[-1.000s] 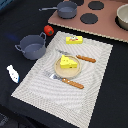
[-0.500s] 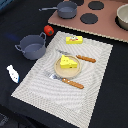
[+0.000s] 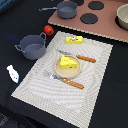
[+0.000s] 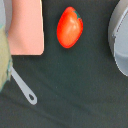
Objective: Interact with the objects in diverse but meaningful ways.
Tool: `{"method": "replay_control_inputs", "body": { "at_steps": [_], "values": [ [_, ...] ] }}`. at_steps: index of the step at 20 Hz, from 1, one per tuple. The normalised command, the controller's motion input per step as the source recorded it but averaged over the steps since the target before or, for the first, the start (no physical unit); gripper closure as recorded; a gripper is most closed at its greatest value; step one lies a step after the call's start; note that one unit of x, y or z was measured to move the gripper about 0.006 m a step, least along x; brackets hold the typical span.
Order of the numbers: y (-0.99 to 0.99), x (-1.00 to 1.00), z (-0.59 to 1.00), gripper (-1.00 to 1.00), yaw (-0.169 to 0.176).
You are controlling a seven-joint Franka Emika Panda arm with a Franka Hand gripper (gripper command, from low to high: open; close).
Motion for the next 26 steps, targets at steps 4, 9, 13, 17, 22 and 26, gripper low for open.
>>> {"method": "replay_control_inputs", "body": {
  "at_steps": [4,9,13,17,22,26],
  "values": [
    [-0.49,0.34,-0.11,-1.00,0.064],
    [-0.61,0.26,-0.08,-1.00,0.076],
    [-0.57,0.21,-0.08,-1.00,0.069],
    [-0.55,0.16,-0.06,-1.00,0.046],
    [-0.53,0.19,-0.06,-1.00,0.024],
    [-0.50,0.23,-0.11,-1.00,0.014]
  ]
}}
